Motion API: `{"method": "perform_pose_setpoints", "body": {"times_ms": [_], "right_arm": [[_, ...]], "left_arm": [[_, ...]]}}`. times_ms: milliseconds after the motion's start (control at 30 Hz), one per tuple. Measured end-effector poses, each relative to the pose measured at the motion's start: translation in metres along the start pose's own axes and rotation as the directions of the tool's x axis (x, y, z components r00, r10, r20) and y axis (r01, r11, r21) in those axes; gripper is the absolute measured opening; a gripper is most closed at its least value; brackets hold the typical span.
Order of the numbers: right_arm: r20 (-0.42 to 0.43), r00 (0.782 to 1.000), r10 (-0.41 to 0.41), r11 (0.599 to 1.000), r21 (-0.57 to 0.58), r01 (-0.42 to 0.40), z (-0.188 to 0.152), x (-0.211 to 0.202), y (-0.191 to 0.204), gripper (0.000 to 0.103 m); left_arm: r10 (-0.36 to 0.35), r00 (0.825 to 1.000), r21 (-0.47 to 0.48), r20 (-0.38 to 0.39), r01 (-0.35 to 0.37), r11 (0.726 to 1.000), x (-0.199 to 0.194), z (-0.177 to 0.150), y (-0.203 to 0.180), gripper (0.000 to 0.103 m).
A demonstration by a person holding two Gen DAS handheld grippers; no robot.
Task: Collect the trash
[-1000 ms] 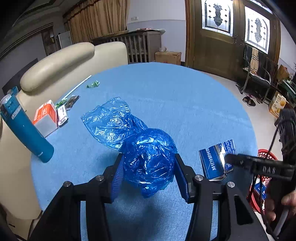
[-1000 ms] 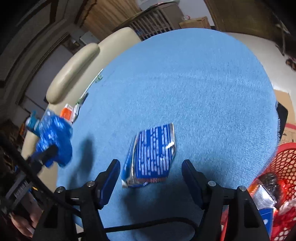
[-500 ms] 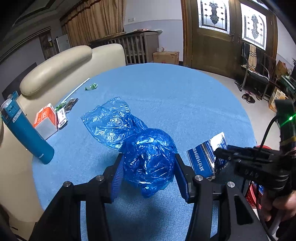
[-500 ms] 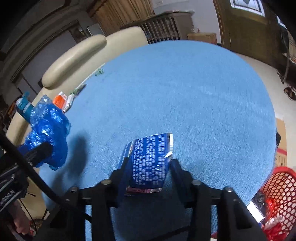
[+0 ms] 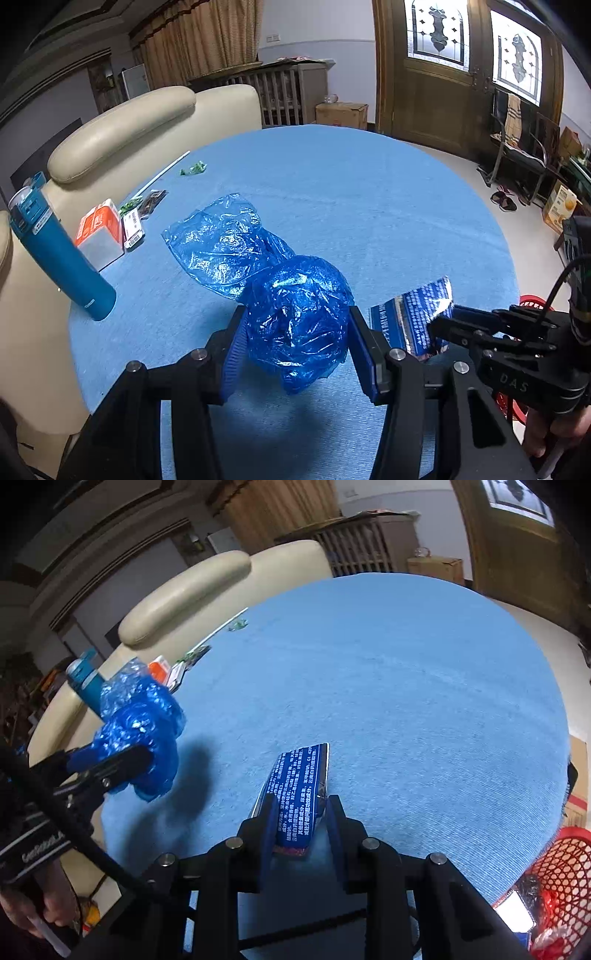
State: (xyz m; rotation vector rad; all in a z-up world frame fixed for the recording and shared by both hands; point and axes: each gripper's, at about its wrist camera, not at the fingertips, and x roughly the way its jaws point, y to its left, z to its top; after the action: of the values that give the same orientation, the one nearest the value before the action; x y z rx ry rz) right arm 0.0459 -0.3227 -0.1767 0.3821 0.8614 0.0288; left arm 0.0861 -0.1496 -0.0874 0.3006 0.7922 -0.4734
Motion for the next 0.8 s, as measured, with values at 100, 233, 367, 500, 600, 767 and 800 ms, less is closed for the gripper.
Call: {"method": "perform_pose_setpoints", "body": {"times_ms": [100,233,367,500,600,767,800], "right_arm": [[-0.063,0.998,-0.009,1.000,-0.012,0.009,-0.001,0.006,0.000,0.031],[-0.121,0.993,-0.019,0.999,-0.037,0.015,-0.006,0.006,-0.008,0.051],[-0.076,0.997,-0.002,0.996,-0.090,-0.005,-0.004,-0.009,-0.010,0.078],[-0.069,0.997,0.017,0.978,-0.207,-0.031,0.014,-0.011,0.005,0.078],[-0.105,0.994,0.034,0.947,-0.315,-0.066,0.030,0.003,0.018,0.078],[-0.270,0.959,0.085,0.923,-0.341,-0.178,0.050,0.043,0.022,0.078],[-0.303,0.948,0.099,0.927,-0.318,-0.199,0.053,0.050,0.021,0.078]], "left_arm": [[-0.003,1.000,-0.009,-0.004,0.002,1.000,0.002,-0.002,0.005,0.054],[-0.002,1.000,-0.022,-0.007,0.002,1.000,0.004,-0.005,0.013,0.054],[-0.004,1.000,-0.040,-0.023,0.003,0.999,0.010,-0.007,0.019,0.054],[-0.014,0.999,-0.054,-0.035,0.012,0.998,0.014,-0.009,0.025,0.054],[-0.011,0.999,-0.062,-0.040,0.008,0.998,0.016,-0.010,0.031,0.054],[-0.007,0.998,-0.071,-0.062,0.002,0.997,0.022,-0.012,0.039,0.054],[-0.005,0.998,-0.074,-0.067,0.000,0.997,0.023,-0.013,0.041,0.054]]}}
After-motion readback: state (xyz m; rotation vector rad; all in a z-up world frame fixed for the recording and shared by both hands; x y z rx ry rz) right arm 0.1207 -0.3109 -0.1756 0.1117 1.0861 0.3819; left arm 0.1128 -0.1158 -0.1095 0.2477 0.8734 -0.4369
